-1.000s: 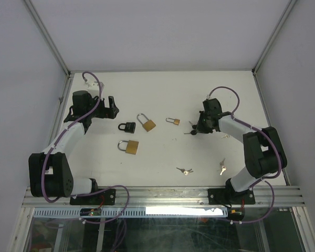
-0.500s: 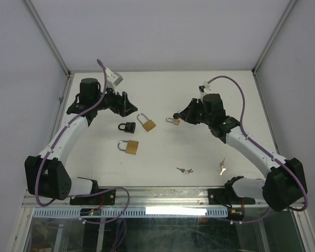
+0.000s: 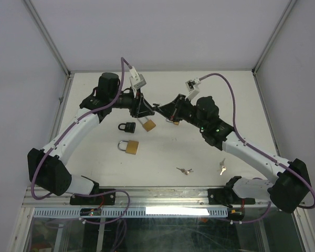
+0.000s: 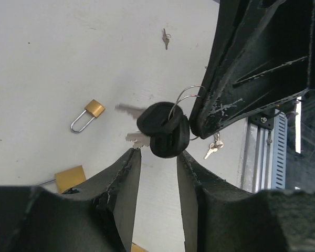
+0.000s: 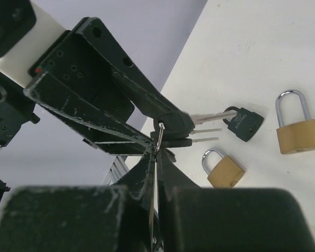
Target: Unlock with the key
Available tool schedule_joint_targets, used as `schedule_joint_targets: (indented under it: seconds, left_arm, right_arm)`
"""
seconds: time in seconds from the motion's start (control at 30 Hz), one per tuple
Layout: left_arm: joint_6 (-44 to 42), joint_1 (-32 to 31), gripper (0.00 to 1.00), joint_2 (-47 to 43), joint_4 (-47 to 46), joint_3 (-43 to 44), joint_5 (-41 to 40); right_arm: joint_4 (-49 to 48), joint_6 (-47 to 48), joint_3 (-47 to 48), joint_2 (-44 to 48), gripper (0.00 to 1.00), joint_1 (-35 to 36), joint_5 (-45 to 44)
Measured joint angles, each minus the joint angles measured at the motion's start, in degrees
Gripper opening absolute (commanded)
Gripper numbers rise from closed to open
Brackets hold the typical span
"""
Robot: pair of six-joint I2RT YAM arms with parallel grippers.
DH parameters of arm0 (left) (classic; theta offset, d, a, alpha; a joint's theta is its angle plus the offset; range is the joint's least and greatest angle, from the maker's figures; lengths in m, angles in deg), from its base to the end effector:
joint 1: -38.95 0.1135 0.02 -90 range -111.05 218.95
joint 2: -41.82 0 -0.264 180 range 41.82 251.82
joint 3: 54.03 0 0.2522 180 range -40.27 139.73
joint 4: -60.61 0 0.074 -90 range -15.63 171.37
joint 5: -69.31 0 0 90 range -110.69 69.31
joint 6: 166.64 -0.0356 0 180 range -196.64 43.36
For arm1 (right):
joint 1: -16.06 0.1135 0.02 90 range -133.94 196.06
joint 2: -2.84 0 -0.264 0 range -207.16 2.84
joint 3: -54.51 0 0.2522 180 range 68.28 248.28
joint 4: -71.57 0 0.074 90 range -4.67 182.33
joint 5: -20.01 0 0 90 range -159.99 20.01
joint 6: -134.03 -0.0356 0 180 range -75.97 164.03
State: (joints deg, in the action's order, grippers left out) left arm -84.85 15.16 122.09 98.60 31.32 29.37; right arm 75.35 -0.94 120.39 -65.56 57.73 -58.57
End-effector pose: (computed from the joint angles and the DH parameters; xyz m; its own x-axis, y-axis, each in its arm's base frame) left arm 0.2707 -0.1492 0.3434 -0.3710 0.2637 -0.8904 0.9103 0.2931 -0.2924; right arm 0.2067 0.1934 0.3359 -0.6225 0.3734 -0.6878 -0.5071 0.4770 0.7178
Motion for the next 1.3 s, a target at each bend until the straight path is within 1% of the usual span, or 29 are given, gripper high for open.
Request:
schedule_joint_targets:
  seconds: [0.1, 0.17, 0.33, 0.6, 0.7, 0.8, 0.87, 0.93, 1.03, 1.07, 1.13, 1.2, 1.3]
  left_arm:
    - [-2.82, 0.00, 0.35, 0.00, 0.68, 0.70, -0.96]
    - [-4.13, 0.00, 0.37, 0.00, 1.05, 1.07, -1.49]
    - [-5.88, 0.00, 0.39, 0.00, 1.18, 1.25, -1.44]
    - [-7.63, 1.64, 0.43, 0.02, 1.53, 2.21, 4.22]
    - [-5.38, 2.14, 0.42, 0.09, 0.39, 4.44, 4.87]
    - [-0.83, 2.01, 0.43, 0.09, -3.50, 4.72, 6.49]
    - [1.40, 1.66, 0.47, 0.09, -5.29, 4.31, 7.19]
    - [2.97, 1.25, 0.49, 0.11, -7.15, 3.82, 7.45]
    - [5.20, 0.81, 0.58, 0.50, -9.49, 3.48, 7.56]
    - [5.99, 0.48, 0.59, 0.74, -10.58, 3.48, 7.65]
    - [7.30, 0.09, 0.58, 1.11, -12.09, 3.48, 7.74]
    - [8.09, -0.66, 0.54, 1.51, -13.11, 3.54, 7.50]
    - [9.22, -1.75, 0.41, 3.13, -14.88, 3.93, 7.28]
  right_arm:
    - [-1.77, -0.22, 0.00, 0.02, 0.00, 0.61, 0.00]
    - [-2.80, -0.42, 0.00, 0.11, 0.00, 0.76, 0.00]
    - [-4.28, -5.73, -0.04, 1.42, 0.00, 1.18, -7.30]
    - [-6.93, -9.31, -1.27, 4.85, 0.00, 1.18, -12.39]
    - [-7.87, -10.99, -1.77, 5.66, 0.00, 1.18, -13.35]
    - [-9.33, -12.59, -2.64, 6.21, 0.00, 1.18, -14.40]
    - [-10.01, -13.53, -2.64, 6.19, 0.00, 1.18, -15.17]
    - [-11.08, -14.12, -2.67, 6.19, 0.00, 1.18, -15.58]
    - [-12.50, -14.91, -2.64, 6.08, 0.00, 1.68, -16.48]
    - [-12.96, -15.08, -2.64, 5.97, 0.00, 1.95, -16.79]
    - [-13.64, -15.37, -2.64, 5.64, 0.00, 2.43, -17.16]
    - [-14.29, -15.61, -2.64, 5.20, 0.00, 2.78, -17.44]
    - [-14.84, -15.98, -2.64, 4.50, 0.00, 3.15, -18.08]
